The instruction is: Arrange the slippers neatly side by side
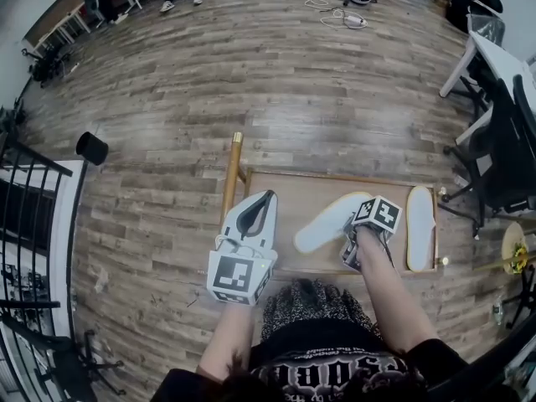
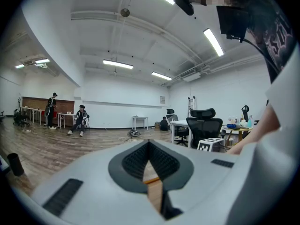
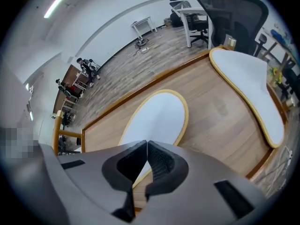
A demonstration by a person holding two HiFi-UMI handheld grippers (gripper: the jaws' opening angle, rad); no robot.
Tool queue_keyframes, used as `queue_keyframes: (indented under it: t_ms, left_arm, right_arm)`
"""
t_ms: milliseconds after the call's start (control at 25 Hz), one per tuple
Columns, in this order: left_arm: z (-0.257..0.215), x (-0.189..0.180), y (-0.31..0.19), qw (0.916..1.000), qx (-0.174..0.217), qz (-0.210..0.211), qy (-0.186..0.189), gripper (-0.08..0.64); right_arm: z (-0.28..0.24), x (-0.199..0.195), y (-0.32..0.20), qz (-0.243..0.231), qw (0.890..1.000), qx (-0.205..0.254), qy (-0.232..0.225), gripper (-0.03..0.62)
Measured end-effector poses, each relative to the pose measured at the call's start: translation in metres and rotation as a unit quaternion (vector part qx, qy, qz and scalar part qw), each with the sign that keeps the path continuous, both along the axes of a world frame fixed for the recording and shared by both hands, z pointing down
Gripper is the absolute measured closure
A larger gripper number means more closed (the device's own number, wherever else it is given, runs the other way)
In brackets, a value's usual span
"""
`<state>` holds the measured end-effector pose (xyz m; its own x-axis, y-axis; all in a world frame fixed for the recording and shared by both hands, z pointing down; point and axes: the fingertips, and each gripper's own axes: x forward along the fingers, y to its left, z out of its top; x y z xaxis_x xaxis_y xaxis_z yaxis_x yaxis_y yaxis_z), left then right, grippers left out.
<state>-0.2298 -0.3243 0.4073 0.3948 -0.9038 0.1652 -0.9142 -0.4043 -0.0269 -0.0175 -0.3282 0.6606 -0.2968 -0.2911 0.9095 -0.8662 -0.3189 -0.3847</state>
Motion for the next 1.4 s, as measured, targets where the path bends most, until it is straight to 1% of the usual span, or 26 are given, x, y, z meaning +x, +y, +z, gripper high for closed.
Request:
queue_keyframes:
  t_ms: [200, 440, 600, 760, 880, 960, 1040, 1160, 1240, 1360, 1400]
  left_arm:
    - [-0.001, 0.011, -0.003, 0.9999, 0.001, 0.015, 0.001, 0.558]
    - [-0.005, 0.029, -0.008, 0.9995, 0.003, 0.030, 0.001, 0.558]
    - [-0.007, 0.040, -0.009, 0.9991, 0.006, 0.042, 0.000, 0.558]
    - [-0.011, 0.051, -0.009, 0.9988, 0.007, 0.048, 0.000, 0.558]
    - [-0.013, 0.057, -0.010, 0.9987, 0.010, 0.051, -0.002, 0.558]
    - [-0.014, 0.060, -0.009, 0.9986, 0.011, 0.051, -0.005, 0.558]
    - [-0.015, 0.063, -0.007, 0.9987, 0.011, 0.050, -0.007, 0.558]
    - [-0.016, 0.068, -0.004, 0.9986, 0.009, 0.052, -0.011, 0.558]
    - [-0.016, 0.071, -0.002, 0.9985, 0.008, 0.052, -0.014, 0.558]
    - [-0.016, 0.072, 0.001, 0.9985, 0.008, 0.051, -0.019, 0.558]
    - [-0.016, 0.071, 0.002, 0.9986, 0.007, 0.049, -0.019, 0.558]
  right_arm:
    - [-0.017, 0.013, 0.000, -0.051, 0.998, 0.022, -0.011, 0.583]
    - [-0.040, 0.042, 0.003, -0.119, 0.992, 0.029, -0.025, 0.583]
    - [-0.048, 0.068, 0.010, -0.170, 0.985, 0.024, -0.013, 0.583]
    - [-0.049, 0.092, 0.015, -0.235, 0.972, 0.009, 0.013, 0.583]
    - [-0.049, 0.107, 0.015, -0.289, 0.956, 0.009, 0.046, 0.583]
    - [-0.049, 0.115, 0.013, -0.328, 0.941, 0.011, 0.077, 0.583]
    - [-0.049, 0.124, 0.008, -0.366, 0.923, 0.016, 0.121, 0.583]
    - [-0.049, 0.138, -0.004, -0.413, 0.891, 0.028, 0.186, 0.583]
    - [-0.045, 0.144, -0.011, -0.435, 0.874, 0.033, 0.214, 0.583]
    - [-0.036, 0.155, -0.014, -0.441, 0.863, 0.022, 0.248, 0.583]
    - [-0.032, 0.159, -0.015, -0.448, 0.854, 0.020, 0.263, 0.583]
